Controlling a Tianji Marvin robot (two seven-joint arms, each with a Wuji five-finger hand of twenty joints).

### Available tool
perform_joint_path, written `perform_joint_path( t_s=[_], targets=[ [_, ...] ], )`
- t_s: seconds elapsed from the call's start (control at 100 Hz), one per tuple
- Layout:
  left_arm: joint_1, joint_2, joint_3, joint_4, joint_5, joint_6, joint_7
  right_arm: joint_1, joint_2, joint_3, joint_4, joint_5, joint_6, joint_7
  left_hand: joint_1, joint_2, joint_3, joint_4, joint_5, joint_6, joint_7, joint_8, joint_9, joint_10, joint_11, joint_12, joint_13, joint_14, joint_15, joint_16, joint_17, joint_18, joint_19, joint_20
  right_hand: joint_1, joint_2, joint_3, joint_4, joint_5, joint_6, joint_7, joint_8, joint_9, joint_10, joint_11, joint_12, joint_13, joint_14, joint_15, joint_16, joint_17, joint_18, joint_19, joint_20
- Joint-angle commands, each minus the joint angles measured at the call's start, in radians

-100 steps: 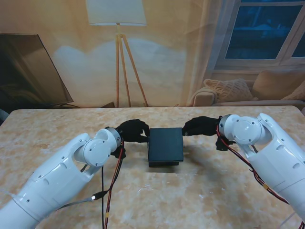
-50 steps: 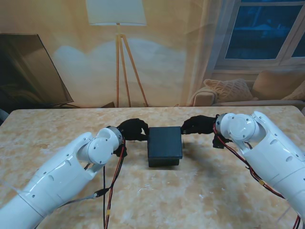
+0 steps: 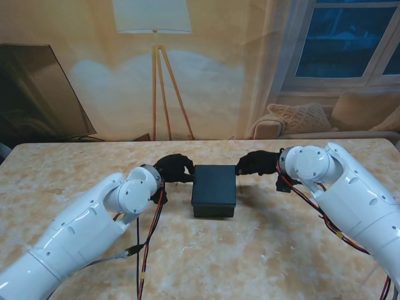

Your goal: Pack mini donuts into a plastic bag, tie the opening and put the bag into the gift box

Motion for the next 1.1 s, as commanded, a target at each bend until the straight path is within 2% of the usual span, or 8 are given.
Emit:
perform_joint_path(
  t_s=[0.0, 1.09],
  targets=[
    [-0.004, -0.013, 0.003, -0.013, -0.006, 0.0, -0.011, 0.003, -0.017, -0.008, -0.001, 0.003, 0.002, 0.012, -0.001, 0.011, 0.005, -0.015, -0.08, -0.171, -0.095, -0.014, -0.005, -0.052, 0.012, 0.002, -0.008, 0.011, -0.004, 0.004, -0.015, 0.002, 0.011, 0.023, 0.045, 0.027, -0.014, -0.013, -0.07, -0.205, -0.118, -0.048, -0.012, -0.045, -0.001, 0.004, 0.0, 0.007, -0.002, 0.025, -0.011, 0.004, 0.005, 0.015],
    [-0.034, -0.027, 0.049, 0.042, -0.042, 0.026, -0.008, 0.024, -0.026, -0.059, 0.044, 0.021, 0.038, 0.003, 0.0, 0.017, 0.003, -0.014, -0.088, -0.15, -0.118, -0.023, -0.034, -0.03, 0.008, 0.002, -0.007, 0.02, 0.005, 0.012, -0.013, 0.005, 0.014, 0.024, 0.042, 0.026, -0.024, -0.012, -0.068, -0.2, -0.121, -0.046, -0.014, -0.04, 0.001, 0.004, -0.001, 0.008, -0.002, 0.027, -0.012, 0.006, 0.003, 0.022]
  ],
)
